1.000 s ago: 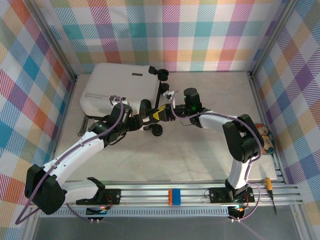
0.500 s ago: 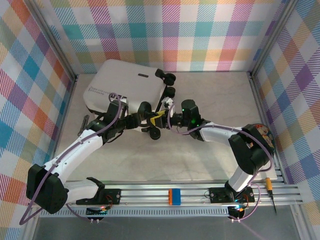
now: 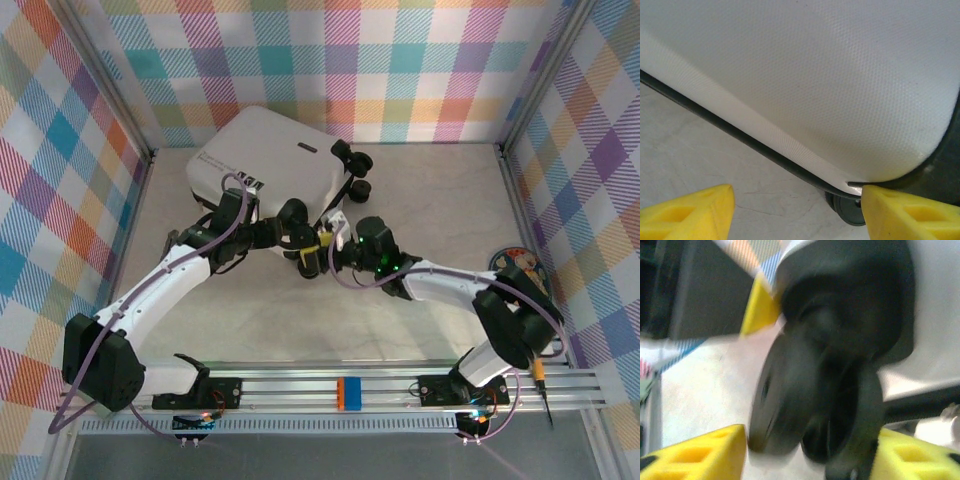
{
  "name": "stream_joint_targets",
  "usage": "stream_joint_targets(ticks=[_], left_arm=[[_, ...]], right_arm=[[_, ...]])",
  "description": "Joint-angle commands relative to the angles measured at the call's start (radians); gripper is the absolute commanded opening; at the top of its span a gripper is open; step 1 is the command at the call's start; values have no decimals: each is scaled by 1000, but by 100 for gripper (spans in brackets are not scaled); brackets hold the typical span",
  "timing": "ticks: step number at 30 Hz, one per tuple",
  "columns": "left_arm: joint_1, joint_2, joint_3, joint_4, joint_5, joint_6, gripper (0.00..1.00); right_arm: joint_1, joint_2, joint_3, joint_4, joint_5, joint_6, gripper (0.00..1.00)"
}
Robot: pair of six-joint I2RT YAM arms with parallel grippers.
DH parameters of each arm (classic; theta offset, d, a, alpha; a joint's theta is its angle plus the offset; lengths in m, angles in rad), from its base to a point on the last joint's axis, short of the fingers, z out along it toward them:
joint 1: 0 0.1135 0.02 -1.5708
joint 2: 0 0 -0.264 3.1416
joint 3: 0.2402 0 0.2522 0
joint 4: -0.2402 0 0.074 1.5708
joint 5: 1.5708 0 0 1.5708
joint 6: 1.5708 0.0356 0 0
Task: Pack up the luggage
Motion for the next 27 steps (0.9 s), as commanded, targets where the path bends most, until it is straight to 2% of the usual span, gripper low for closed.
stream_joint_targets(ticks=[1,4,9,17,21,27], left_arm=[[-79,-64,-1,42,-8,-81,68],[-151,-118,-8,34,-59,-141,70],[-254,-119,2,54,-129,-214,72],[-374,117,169,0,-238,-260,75],[-393,226,245,-24,-306,-295,81],[-395,340,326,-61,-381,-334,82]], right_arm=[[47,-114,-36,-41,-116,-3,68],[13,-196,-69,-83,-79,16,75],[-54,-335,-119,-193,23,59,79],[-242,-529,-247,-256,-16,146,84],[-257,-571,-290,-279,-34,147,85],[-263,-624,-344,-292,-42,151,86]])
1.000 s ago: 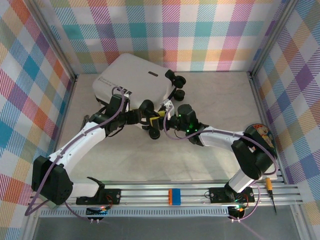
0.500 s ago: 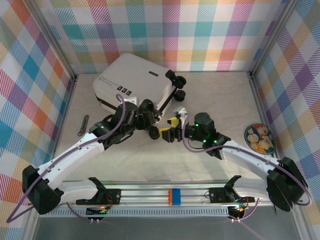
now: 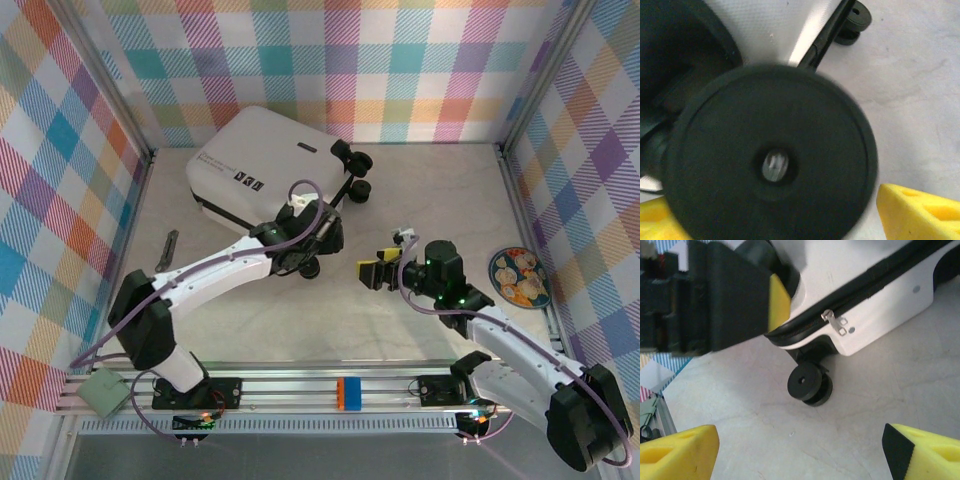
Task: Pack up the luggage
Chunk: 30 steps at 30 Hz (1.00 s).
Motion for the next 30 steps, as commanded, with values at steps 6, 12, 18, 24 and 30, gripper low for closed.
stream_joint_targets(ticks=[6,12,18,24,30], left_arm=[[-7,55,86,-37,-114,-62,82],[-15,-3,38,-28,-84,-66,82],[-15,-33,8,-12,-62,-71,83],[-18,-29,11,-7,-73,-71,83],[-18,-40,1,-20,-71,-83,83]], right_arm=[[-8,-21,-46,17,-18,-3,86],[-8,-1,-60,39,-15,-16,86],[-8,12,-62,55,-29,-14,86],[-8,12,-62,55,-32,-16,86],[-9,25,-65,57,-32,-27,87]])
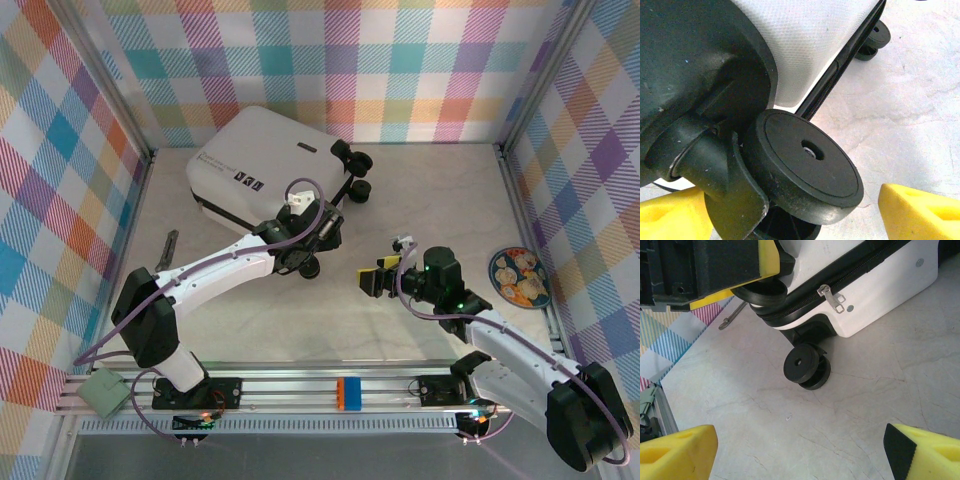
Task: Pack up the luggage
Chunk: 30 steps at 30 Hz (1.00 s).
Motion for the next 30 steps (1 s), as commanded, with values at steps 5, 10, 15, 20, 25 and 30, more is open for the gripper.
stream_joint_targets(ticks=[5,10,15,20,25,30], left_arm=[[-17,-60,-38,30,11,-35,83],[-28,-65,-48,25,18,-47,84],[-28,-18,3,0,-57,-41,84],[-15,8,28,-35,-130,-55,85],[13,28,34,-43,-115,-53,79],[41,46,28,-41,-82,-46,57]], right_arm=[[-7,47,-15,57,-25,-26,87],[-7,71,-11,77,-37,-31,87],[-6,97,-9,100,-37,-51,87],[-5,142,-12,154,-52,-66,87],[-2,196,-3,204,-78,-85,87],[2,236,8,227,-90,-108,86]])
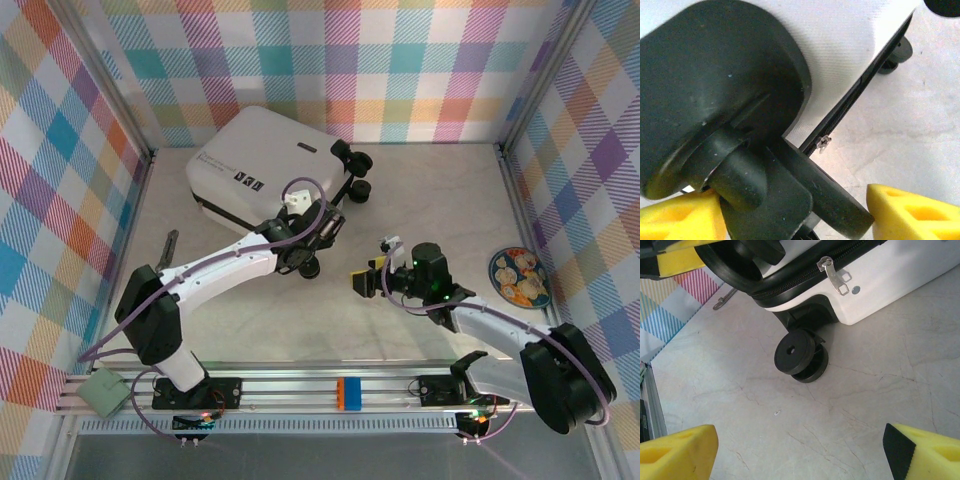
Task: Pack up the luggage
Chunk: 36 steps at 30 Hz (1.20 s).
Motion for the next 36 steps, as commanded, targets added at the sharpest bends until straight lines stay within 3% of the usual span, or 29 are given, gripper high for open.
stream_joint_targets(ticks=[1,6,21,22,25,27,36], left_arm=[[27,23,16,-22,-16,11,52],[47,-5,-22,-34,-9,47,39],[160,-102,-117,-116,219,390,34],[167,-117,-122,-117,230,398,38],[171,-158,-126,-91,290,397,64],[170,-168,-117,-76,331,378,72],[169,-206,-135,60,453,262,80]], right_arm=[[9,20,11,62,-33,-42,86],[17,76,35,92,-48,-80,85],[61,352,271,103,-73,-221,72],[61,366,287,101,-69,-224,72],[60,404,323,95,-76,-223,72],[60,419,338,95,-89,-219,71],[60,434,314,124,-109,-197,71]])
